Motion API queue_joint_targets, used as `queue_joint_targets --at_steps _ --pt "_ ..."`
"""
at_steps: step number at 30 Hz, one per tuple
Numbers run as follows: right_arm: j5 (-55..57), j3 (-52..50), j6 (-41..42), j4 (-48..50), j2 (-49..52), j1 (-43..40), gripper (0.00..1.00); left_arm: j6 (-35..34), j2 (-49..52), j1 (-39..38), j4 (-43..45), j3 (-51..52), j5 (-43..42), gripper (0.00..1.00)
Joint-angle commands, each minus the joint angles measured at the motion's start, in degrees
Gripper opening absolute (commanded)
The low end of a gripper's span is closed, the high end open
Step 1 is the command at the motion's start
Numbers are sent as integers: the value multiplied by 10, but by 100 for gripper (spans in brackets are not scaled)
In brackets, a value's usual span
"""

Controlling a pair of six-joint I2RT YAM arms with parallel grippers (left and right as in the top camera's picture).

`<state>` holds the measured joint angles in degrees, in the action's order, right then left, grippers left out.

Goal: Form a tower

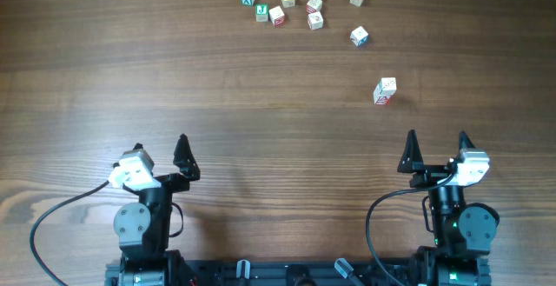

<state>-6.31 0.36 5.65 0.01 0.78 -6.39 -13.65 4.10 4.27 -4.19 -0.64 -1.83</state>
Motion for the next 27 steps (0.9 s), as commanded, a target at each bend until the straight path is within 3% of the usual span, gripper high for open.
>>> queue_joint_targets --at_steps 1,27 --pt "7 -1 -10 3 -3 3 100 15 -11 4 -2 3 2 100" --pt "7 -1 -10 3 -3 3 100 15 -38 -8 -2 3 2 100"
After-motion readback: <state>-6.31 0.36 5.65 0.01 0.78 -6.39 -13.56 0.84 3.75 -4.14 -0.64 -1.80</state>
